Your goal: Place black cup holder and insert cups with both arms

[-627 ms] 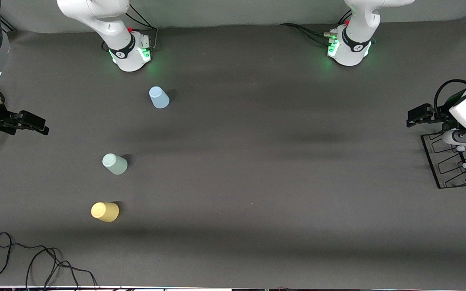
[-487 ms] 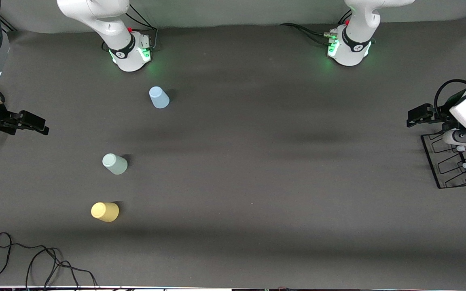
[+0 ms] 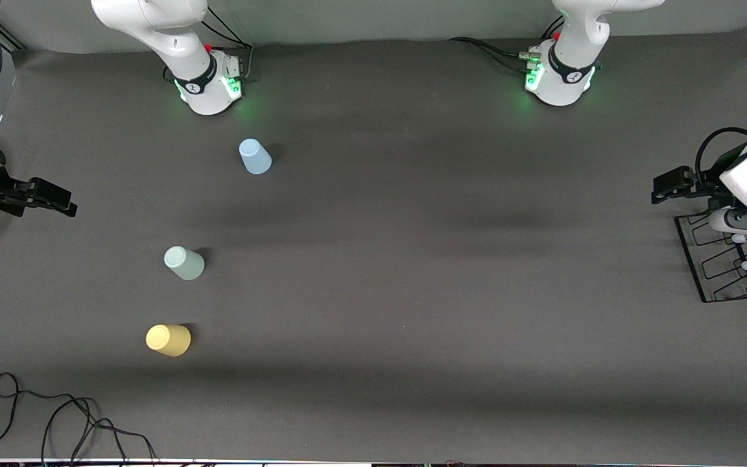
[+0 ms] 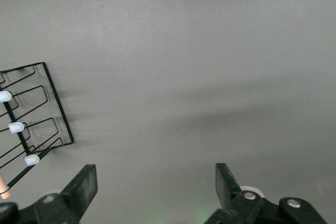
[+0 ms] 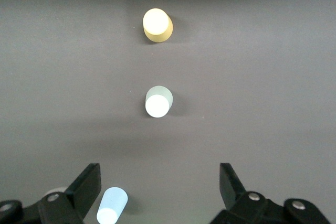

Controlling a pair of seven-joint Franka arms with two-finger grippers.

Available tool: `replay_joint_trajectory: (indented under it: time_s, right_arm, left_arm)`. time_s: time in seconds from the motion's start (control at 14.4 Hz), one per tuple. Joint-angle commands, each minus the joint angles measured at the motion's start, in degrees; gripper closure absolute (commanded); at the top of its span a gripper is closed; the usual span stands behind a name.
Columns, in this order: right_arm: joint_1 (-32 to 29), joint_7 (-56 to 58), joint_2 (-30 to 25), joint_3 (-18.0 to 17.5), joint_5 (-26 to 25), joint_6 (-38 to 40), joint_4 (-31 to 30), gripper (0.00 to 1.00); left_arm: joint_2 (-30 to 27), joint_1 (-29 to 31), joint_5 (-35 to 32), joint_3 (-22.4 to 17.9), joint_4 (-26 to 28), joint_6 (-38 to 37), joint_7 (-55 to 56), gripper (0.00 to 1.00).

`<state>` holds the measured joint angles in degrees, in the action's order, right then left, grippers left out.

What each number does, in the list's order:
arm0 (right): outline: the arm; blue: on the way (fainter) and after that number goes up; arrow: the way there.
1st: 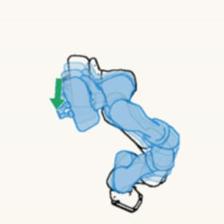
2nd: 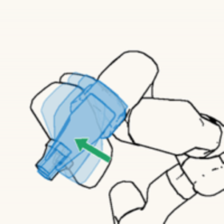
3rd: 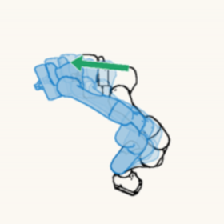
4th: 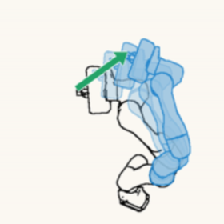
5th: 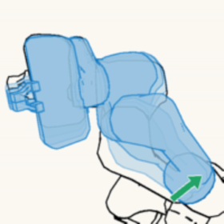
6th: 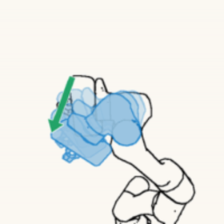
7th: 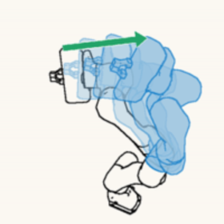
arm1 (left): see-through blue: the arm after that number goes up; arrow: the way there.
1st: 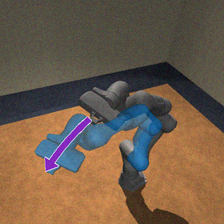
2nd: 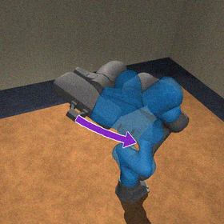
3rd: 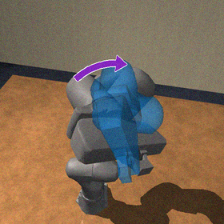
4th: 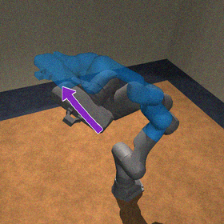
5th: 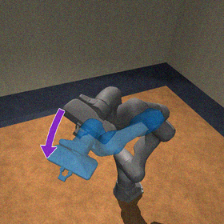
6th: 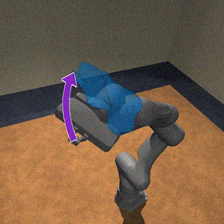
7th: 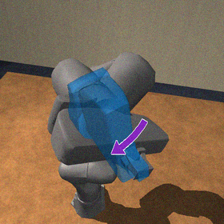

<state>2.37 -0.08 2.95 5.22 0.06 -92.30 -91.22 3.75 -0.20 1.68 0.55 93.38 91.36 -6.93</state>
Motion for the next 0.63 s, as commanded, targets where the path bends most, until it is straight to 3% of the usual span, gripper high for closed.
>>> replay_joint_trajectory:
  time_s: [0.0,0.56]
  right_arm:
    - [0.2,-0.5,-0.5,0.3,1.1,-0.3,0.3,0.0]
    - [0.3,-0.6,-0.3,0.3,1.2,-0.4,0.3,0.0]
  left_arm:
    - [-1.9,-0.2,0.3,0.1,1.8,0.3,-0.8,0.0]
    - [-1.9,-0.2,0.0,0.1,1.9,-0.1,-0.7,0.0]
